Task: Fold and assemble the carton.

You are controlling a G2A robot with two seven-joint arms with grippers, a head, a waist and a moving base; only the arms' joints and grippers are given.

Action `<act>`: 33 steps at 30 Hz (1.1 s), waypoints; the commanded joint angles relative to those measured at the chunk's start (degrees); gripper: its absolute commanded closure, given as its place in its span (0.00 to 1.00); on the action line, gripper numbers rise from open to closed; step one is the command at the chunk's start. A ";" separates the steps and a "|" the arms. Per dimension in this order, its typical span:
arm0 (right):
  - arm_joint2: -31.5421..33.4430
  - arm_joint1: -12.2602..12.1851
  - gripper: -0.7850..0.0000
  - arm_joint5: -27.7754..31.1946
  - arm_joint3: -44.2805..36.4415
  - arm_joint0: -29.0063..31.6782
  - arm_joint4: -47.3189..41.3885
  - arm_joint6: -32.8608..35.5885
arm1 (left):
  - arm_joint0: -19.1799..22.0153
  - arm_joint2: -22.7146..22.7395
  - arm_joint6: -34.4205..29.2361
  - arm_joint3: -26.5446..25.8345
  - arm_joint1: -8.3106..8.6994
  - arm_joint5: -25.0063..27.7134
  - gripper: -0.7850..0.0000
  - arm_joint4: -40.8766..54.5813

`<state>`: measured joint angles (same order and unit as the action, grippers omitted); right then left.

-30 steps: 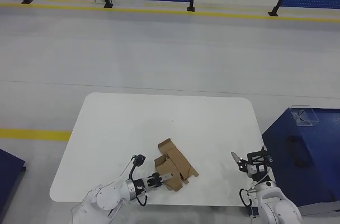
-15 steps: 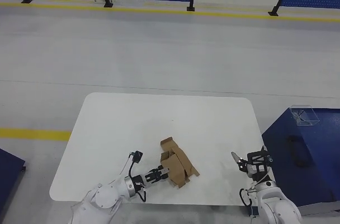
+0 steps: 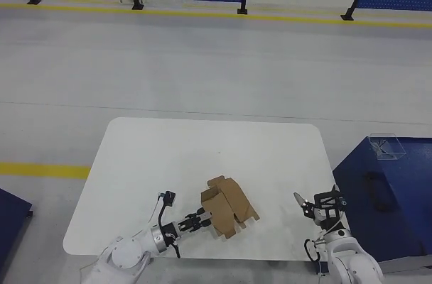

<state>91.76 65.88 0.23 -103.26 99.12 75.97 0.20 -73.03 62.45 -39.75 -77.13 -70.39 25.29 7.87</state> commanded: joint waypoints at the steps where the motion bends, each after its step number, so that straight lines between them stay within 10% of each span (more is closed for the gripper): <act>1: 1.70 -0.33 0.00 7.07 -0.90 0.18 -4.65 3.79 | -0.70 0.12 -2.56 -1.40 0.21 0.20 1.00 1.45; 9: 14.56 -3.65 0.00 33.35 2.68 -9.21 -51.93 49.68 | -3.25 1.08 -11.22 -4.65 0.94 7.32 1.00 9.35; 15: 7.35 -6.83 0.00 22.53 12.52 -22.59 -87.85 81.34 | -2.90 -0.79 -13.36 -3.57 0.70 10.37 1.00 12.51; 22: -7.58 -8.73 0.09 19.42 20.85 -30.43 -98.37 84.46 | -0.78 -4.57 -11.00 -0.21 -0.26 11.02 1.00 11.93; 23: -9.75 -8.90 0.56 20.00 21.22 -30.87 -97.84 83.88 | -0.49 -4.98 -10.64 0.23 -0.39 11.25 1.00 11.83; 26: -14.33 -9.57 1.00 23.64 22.61 -31.84 -95.12 80.23 | 0.15 -5.93 -10.12 1.10 -0.68 11.84 1.00 12.28; 31: -18.09 -10.96 1.00 31.86 24.96 -32.38 -89.45 72.01 | 0.47 -5.82 -9.10 2.03 -0.75 13.67 1.00 12.74; 33: -18.09 -11.74 0.84 32.61 25.65 -32.82 -91.06 71.25 | 0.41 -5.59 -8.73 2.19 -0.69 14.09 1.00 12.59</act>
<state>73.58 54.61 32.62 -77.98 66.55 -13.86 71.68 -72.56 56.72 -48.70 -75.02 -71.12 39.18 20.55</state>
